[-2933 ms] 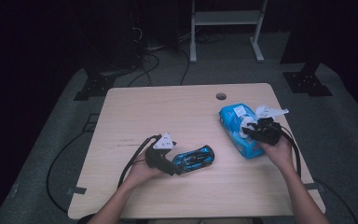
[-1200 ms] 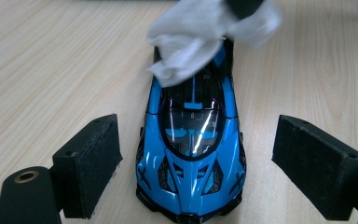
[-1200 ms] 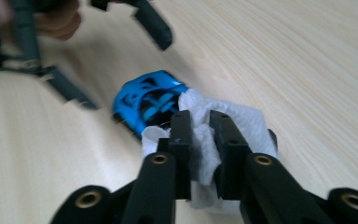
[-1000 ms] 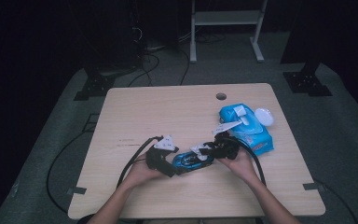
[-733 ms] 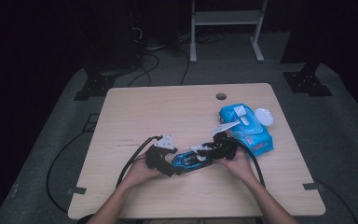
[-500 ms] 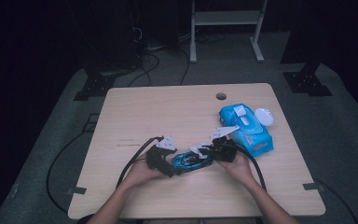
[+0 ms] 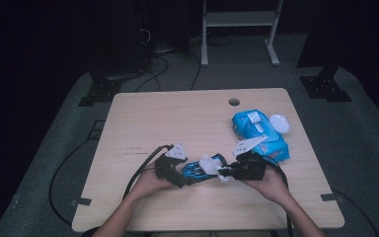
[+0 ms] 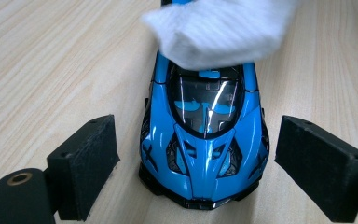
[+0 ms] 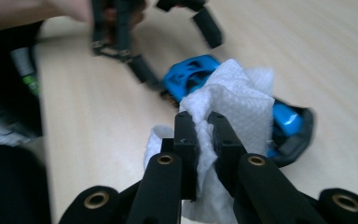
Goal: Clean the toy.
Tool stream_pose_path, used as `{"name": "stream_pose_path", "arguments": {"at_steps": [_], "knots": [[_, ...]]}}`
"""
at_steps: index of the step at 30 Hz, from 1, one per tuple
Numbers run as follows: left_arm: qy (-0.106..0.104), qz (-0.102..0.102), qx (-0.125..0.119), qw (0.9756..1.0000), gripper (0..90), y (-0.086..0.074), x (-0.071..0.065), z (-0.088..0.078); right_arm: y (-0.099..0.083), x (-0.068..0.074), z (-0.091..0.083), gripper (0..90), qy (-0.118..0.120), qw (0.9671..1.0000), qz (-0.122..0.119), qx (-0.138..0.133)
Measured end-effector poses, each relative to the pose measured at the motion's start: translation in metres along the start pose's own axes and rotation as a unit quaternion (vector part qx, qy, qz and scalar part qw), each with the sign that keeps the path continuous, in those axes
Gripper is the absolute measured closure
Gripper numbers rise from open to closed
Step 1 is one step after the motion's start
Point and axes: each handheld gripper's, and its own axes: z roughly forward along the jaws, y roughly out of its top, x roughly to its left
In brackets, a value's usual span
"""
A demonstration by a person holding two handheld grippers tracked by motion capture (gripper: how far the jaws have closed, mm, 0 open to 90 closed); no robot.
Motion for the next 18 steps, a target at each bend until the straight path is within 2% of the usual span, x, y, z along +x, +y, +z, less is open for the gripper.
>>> {"name": "stream_pose_path", "arguments": {"at_steps": [1,3,6,7,8,9,10,12,13,16,17,18], "knots": [[-0.002,0.001,0.002,1.0,13.5,0.0,0.0,0.001,0.002,0.002,0.0,82.4,0.0,0.9999,-0.004,0.015],[-0.006,0.002,0.001,1.0,14.2,0.001,0.0,0.001,0.003,0.001,0.002,82.3,-0.002,0.9997,-0.004,0.023],[-0.011,-0.001,0.0,0.9999,17.2,0.002,-0.001,0.002,0.008,-0.005,0.016,81.5,-0.028,0.9983,-0.003,0.051],[-0.011,-0.001,0.001,0.9999,17.2,0.002,-0.001,0.002,0.011,-0.008,0.027,79.5,-0.063,0.9958,-0.01,0.065],[-0.012,-0.001,0.0,0.9999,17.2,0.002,-0.001,0.003,0.011,-0.008,0.027,79.5,-0.063,0.9958,-0.01,0.065],[-0.015,0.001,-0.001,0.9999,18.4,0.003,-0.001,0.002,0.013,-0.014,0.035,73.4,-0.05,0.9964,-0.003,0.068],[-0.016,0.002,-0.001,0.9999,20.1,0.003,0.0,0.002,0.014,-0.015,0.039,69.6,-0.064,0.9956,-0.006,0.068],[-0.017,0.0,-0.003,0.9998,20.8,0.002,0.0,0.002,0.014,-0.016,0.042,68.8,-0.069,0.9951,-0.009,0.07],[-0.017,-0.001,-0.004,0.9998,21.0,0.002,0.001,0.002,0.015,-0.021,0.048,60.2,-0.057,0.9957,0.0,0.073],[-0.016,-0.001,-0.004,0.9999,20.8,0.002,0.001,0.001,0.014,-0.026,0.052,60.2,-0.047,0.9964,0.013,0.069],[-0.013,0.003,-0.006,0.9999,20.8,0.002,0.001,0.0,0.013,-0.028,0.051,68.2,-0.037,0.9968,0.021,0.067],[-0.013,0.002,-0.007,0.9999,20.8,0.002,0.001,-0.001,0.012,-0.026,0.049,75.0,-0.041,0.9969,0.01,0.067]]}}
